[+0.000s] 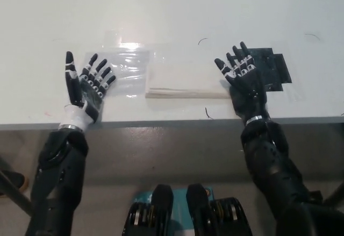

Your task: A stack of napkins is kept in the middle of the table close to the robot and the robot places both its hands sideways on the stack. Then it moves its hands away from each other while pressing down on the napkins to make them smooth

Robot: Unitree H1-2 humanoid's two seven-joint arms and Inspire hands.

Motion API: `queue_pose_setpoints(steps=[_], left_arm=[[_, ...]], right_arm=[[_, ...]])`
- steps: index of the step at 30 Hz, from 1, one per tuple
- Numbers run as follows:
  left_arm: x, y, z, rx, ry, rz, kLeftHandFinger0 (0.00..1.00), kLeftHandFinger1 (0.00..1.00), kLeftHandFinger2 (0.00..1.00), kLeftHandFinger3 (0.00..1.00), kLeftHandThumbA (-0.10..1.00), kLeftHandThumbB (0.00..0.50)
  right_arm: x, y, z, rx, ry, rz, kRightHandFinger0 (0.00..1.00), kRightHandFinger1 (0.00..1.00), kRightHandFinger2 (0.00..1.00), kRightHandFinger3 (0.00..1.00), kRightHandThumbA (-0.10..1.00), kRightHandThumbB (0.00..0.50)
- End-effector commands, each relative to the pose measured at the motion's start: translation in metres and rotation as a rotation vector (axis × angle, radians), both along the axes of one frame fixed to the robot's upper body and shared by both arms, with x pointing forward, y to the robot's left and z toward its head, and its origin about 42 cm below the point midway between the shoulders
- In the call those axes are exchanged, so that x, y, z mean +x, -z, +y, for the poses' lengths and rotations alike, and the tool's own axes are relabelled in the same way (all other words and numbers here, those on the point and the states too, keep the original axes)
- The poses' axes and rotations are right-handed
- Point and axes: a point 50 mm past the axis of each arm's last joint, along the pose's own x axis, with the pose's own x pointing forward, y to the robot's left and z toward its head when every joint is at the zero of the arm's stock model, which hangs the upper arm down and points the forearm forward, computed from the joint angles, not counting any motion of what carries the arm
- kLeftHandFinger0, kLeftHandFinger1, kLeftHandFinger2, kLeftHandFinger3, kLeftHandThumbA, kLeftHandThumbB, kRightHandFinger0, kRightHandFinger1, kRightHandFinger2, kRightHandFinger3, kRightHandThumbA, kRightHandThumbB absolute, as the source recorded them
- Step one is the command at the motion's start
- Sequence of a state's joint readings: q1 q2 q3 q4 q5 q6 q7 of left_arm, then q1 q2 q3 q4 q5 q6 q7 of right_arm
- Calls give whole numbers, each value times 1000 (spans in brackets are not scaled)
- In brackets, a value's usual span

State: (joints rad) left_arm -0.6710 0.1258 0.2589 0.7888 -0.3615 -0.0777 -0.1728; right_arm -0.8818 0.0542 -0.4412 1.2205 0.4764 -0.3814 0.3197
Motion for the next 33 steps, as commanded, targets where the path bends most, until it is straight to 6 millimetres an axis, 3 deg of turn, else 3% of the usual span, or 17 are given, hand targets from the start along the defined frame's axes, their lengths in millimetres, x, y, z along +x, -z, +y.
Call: queue_pose_setpoints(steps=[1, 6, 8, 10, 12, 14, 15, 17, 19, 22, 26, 30, 33], left_arm=[[0, -24, 8, 95, 56, -44, 1000, 1000, 1000, 1000, 1000, 261], [-18, -34, -1, 142, 109, -95, 1000, 1000, 1000, 1000, 1000, 247], [-33, -42, -9, 228, 142, -148, 1000, 1000, 1000, 1000, 1000, 244], [-44, -48, -15, 277, 163, -188, 1000, 1000, 1000, 1000, 1000, 244], [-63, -61, -26, 321, 184, -253, 1000, 1000, 1000, 1000, 1000, 253], [-77, -69, -32, 328, 209, -305, 1000, 1000, 1000, 1000, 1000, 229], [-85, -71, -35, 337, 217, -332, 1000, 1000, 1000, 1000, 1000, 231], [-105, -76, -40, 374, 227, -400, 1000, 1000, 1000, 1000, 1000, 249], [-127, -78, -46, 406, 220, -444, 1000, 1000, 1000, 1000, 1000, 293], [-152, -79, -48, 431, 225, -509, 1000, 1000, 1000, 1000, 1000, 272], [-193, -70, -45, 436, 204, -521, 1000, 1000, 1000, 1000, 1000, 297], [-232, -47, -39, 429, 184, -480, 1000, 1000, 1000, 1000, 1000, 292], [-250, -27, -33, 436, 182, -432, 1000, 1000, 1000, 1000, 1000, 274]], right_arm=[[-9, 1, -31, -99, 59, -63, 1000, 1000, 1000, 1000, 1000, 197], [-28, -40, -28, -212, 19, -251, 1000, 1000, 1000, 1000, 1000, 171], [-45, -73, -22, -261, 14, -347, 1000, 1000, 1000, 1000, 1000, 224], [-60, -92, -21, -311, 15, -433, 1000, 1000, 1000, 1000, 1000, 237], [-86, -122, -20, -394, 42, -557, 1000, 1000, 1000, 1000, 1000, 287], [-108, -139, -20, -422, 56, -627, 1000, 1000, 1000, 1000, 1000, 312], [-121, -146, -19, -438, 59, -654, 1000, 1000, 1000, 1000, 1000, 359], [-149, -160, -19, -452, 58, -728, 1000, 1000, 1000, 1000, 1000, 405], [-177, -169, -20, -472, 74, -788, 1000, 1000, 1000, 1000, 1000, 366], [-200, -162, -25, -507, 98, -819, 1000, 1000, 1000, 1000, 1000, 324], [-226, -128, -33, -543, 97, -777, 1000, 1000, 1000, 1000, 1000, 311], [-244, -86, -38, -595, 80, -673, 1000, 1000, 1000, 1000, 1000, 299], [-253, -56, -41, -602, 60, -582, 1000, 1000, 1000, 1000, 1000, 277]])
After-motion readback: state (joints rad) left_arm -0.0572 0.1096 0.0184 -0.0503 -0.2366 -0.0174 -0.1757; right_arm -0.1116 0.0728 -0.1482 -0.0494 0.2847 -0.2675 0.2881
